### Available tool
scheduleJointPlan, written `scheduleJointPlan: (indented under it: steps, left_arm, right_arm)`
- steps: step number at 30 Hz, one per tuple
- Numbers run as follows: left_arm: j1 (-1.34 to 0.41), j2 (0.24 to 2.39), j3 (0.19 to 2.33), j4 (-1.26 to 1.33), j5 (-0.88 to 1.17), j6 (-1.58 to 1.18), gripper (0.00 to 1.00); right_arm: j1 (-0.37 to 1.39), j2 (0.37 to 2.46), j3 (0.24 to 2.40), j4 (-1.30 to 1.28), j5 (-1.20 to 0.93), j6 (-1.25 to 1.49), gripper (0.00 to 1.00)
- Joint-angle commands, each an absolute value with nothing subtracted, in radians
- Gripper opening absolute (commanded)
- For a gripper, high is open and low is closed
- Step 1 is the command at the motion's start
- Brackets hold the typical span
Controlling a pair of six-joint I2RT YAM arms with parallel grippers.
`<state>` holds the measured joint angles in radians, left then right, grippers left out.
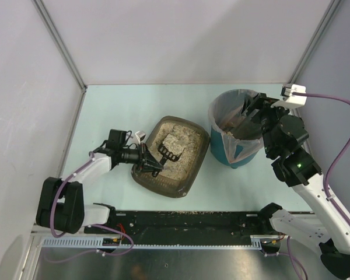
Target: Clean the litter box
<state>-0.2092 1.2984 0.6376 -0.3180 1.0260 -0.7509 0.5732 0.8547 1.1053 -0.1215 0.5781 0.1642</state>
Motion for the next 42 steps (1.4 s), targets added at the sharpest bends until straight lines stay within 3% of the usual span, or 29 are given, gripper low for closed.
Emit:
scheduleJointPlan:
  steps: [1,18,37,42]
  left_arm:
    - [-0.181,1.226,0.618,-0.259,1.12,-0.727,0.0]
    - [-0.086,0.967,0.471,-0.238,1.226,-0.669,0.0]
    - [0.026,0.894,0.457,-0.173,1.253,-0.681,0.0]
    - [0.026,0.879,0.396,0.033,1.229,-0.856,0.0]
  right_arm:
    - [0.583,0.851,1.108,-0.072,0.603,0.167,0.76]
    - [0.609,0.842,1.108,-0.071,0.621,0.163,0.76]
    - [0.63,0.839,1.106,-0.078,0.627,0.161,0.75]
    - [0.63,0.838,1.106,-0.078,0.63,0.16,0.75]
